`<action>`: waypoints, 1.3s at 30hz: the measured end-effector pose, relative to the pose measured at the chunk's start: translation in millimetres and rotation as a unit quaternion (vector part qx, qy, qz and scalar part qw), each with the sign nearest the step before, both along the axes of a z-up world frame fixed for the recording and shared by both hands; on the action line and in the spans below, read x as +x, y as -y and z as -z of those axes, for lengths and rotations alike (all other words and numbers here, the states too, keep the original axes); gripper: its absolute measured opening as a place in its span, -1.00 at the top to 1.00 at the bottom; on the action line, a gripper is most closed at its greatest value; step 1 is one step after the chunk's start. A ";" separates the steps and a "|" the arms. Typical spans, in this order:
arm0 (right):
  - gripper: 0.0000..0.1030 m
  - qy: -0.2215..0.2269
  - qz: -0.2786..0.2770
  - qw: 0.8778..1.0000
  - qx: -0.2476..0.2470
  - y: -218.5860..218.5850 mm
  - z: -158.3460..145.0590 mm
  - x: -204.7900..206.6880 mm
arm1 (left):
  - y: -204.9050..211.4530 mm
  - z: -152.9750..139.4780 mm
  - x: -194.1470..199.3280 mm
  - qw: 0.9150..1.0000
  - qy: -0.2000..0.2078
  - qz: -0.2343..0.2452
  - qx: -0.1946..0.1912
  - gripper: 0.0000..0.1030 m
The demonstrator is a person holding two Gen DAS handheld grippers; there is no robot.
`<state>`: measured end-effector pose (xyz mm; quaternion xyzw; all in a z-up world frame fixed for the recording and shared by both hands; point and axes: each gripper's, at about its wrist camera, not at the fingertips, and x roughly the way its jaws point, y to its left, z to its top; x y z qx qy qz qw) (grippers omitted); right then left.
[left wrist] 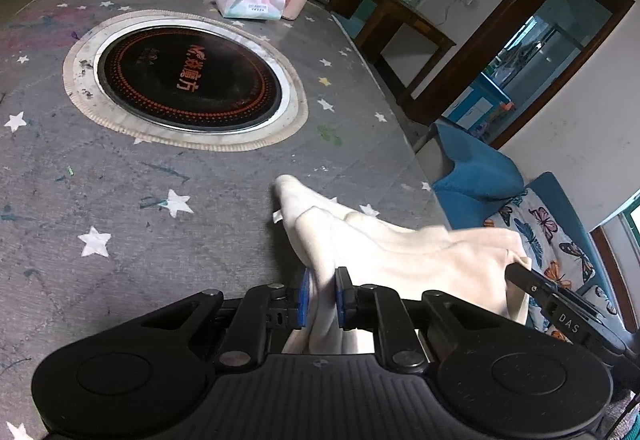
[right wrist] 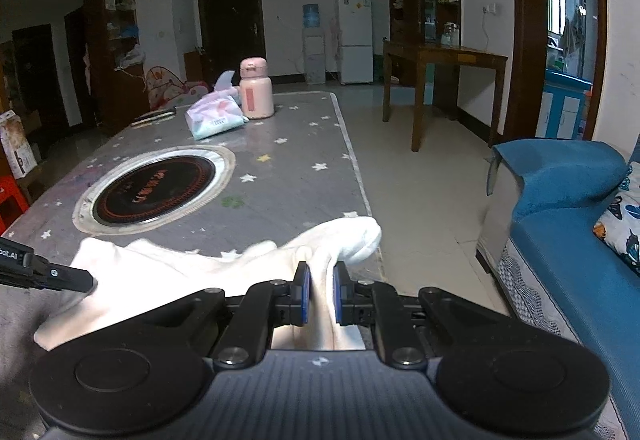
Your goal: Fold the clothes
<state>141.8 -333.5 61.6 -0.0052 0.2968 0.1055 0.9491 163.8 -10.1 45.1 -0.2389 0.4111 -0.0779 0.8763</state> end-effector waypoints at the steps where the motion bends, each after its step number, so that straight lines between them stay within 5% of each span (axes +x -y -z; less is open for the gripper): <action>1: 0.80 -0.004 0.001 1.000 -0.002 1.1 2.5 2.3 | 0.2 1.5 0.4 1.000 -0.002 0.000 0.000 0.72; 30: 0.80 -0.042 -0.024 0.999 -0.016 -18.7 35.9 8.0 | -32.7 20.2 -7.2 0.999 -0.022 -0.035 0.027 0.79; 39: 0.61 -0.040 -0.011 0.999 -0.033 -12.8 32.4 7.1 | -35.0 8.9 -12.7 0.998 -0.012 -0.038 0.043 0.60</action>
